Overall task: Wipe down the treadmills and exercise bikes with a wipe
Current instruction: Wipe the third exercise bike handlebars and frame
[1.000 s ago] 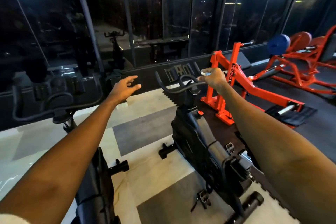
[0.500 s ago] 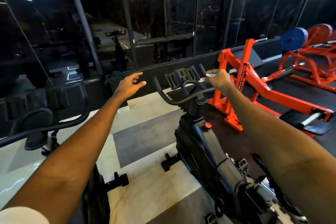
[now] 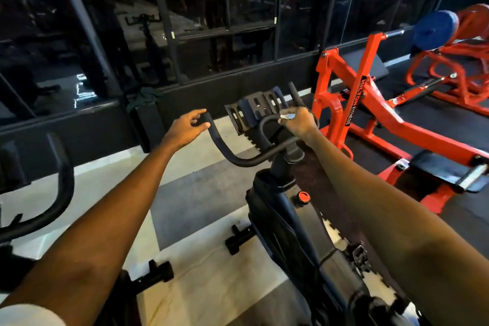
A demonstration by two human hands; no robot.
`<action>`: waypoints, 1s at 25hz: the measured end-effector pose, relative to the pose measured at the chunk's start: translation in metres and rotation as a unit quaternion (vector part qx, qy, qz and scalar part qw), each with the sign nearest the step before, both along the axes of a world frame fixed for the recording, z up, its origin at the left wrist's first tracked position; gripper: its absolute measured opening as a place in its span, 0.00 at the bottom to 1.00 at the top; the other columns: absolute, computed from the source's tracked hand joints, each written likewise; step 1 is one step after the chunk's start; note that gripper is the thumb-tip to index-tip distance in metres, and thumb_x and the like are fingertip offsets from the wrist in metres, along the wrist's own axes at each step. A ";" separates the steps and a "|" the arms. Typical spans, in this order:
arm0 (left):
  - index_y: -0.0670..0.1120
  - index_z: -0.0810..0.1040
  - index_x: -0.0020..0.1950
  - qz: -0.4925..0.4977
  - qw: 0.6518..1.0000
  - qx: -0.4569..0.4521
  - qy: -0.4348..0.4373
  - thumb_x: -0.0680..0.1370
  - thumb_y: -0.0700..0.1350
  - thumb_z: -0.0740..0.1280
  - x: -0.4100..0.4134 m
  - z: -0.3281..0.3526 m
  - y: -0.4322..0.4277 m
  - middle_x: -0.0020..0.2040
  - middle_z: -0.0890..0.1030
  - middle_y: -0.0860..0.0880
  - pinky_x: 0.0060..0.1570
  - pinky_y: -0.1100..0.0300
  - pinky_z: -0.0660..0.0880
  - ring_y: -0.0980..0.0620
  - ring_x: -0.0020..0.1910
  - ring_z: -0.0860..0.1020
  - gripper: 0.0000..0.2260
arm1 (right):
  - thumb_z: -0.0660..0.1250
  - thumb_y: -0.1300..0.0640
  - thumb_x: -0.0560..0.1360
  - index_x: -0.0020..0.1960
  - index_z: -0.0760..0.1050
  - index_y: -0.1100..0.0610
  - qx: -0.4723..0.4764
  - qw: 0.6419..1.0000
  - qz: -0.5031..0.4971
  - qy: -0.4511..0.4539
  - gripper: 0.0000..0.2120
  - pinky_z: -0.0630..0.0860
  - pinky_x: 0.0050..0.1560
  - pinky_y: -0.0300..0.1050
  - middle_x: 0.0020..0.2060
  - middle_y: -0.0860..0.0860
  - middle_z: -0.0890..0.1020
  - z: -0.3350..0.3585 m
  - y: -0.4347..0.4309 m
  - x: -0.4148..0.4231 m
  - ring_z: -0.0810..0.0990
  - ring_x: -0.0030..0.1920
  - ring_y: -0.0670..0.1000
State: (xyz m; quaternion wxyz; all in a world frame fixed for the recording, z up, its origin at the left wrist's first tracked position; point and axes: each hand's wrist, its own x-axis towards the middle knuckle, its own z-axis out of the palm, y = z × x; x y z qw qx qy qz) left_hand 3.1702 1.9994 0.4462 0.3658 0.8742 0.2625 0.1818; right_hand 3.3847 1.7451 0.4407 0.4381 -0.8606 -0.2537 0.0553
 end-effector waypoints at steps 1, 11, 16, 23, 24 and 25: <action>0.55 0.73 0.73 0.002 1.000 0.001 0.004 0.79 0.50 0.71 0.013 -0.009 0.005 0.71 0.75 0.47 0.66 0.53 0.71 0.48 0.69 0.74 0.23 | 0.74 0.55 0.74 0.60 0.81 0.53 -0.003 1.000 0.005 0.012 0.15 0.73 0.59 0.39 0.57 0.52 0.83 -0.013 0.008 0.012 0.80 0.58 0.50; 0.47 0.73 0.74 -0.061 0.993 0.002 0.099 0.81 0.45 0.68 0.080 -0.118 -0.003 0.71 0.75 0.46 0.67 0.60 0.66 0.47 0.70 0.73 0.21 | 0.64 0.66 0.77 0.66 0.76 0.58 -0.050 0.996 0.072 0.002 0.18 0.71 0.66 0.44 0.61 0.55 0.81 -0.108 0.061 0.044 0.78 0.63 0.55; 0.46 0.79 0.68 -0.158 0.975 0.100 0.117 0.80 0.46 0.69 0.091 -0.163 0.007 0.70 0.76 0.46 0.74 0.53 0.58 0.47 0.75 0.68 0.16 | 0.65 0.68 0.75 0.62 0.73 0.61 -0.051 0.988 0.116 -0.084 0.15 0.75 0.61 0.49 0.58 0.57 0.77 -0.159 0.057 0.017 0.79 0.56 0.57; 0.50 0.79 0.68 -0.255 0.950 0.168 0.058 0.79 0.52 0.70 0.094 -0.190 0.044 0.69 0.76 0.49 0.76 0.62 0.45 0.51 0.75 0.66 0.19 | 0.70 0.62 0.76 0.54 0.83 0.52 -0.040 0.992 -0.045 -0.115 0.09 0.63 0.55 0.32 0.52 0.51 0.80 -0.189 0.060 0.000 0.76 0.53 0.52; 0.50 0.79 0.68 -0.266 0.947 0.175 0.044 0.79 0.52 0.69 0.096 -0.192 0.047 0.67 0.77 0.50 0.77 0.61 0.48 0.52 0.73 0.68 0.18 | 0.70 0.61 0.77 0.55 0.83 0.54 -0.022 0.993 -0.067 -0.093 0.09 0.62 0.53 0.26 0.51 0.51 0.79 -0.186 0.063 -0.009 0.76 0.51 0.50; 0.49 0.80 0.67 -0.278 0.943 0.180 0.030 0.79 0.51 0.69 0.098 -0.192 0.051 0.66 0.77 0.50 0.77 0.59 0.51 0.52 0.72 0.69 0.17 | 0.70 0.61 0.78 0.57 0.82 0.55 -0.006 0.994 -0.078 -0.077 0.09 0.62 0.51 0.21 0.51 0.50 0.77 -0.184 0.068 -0.020 0.75 0.49 0.47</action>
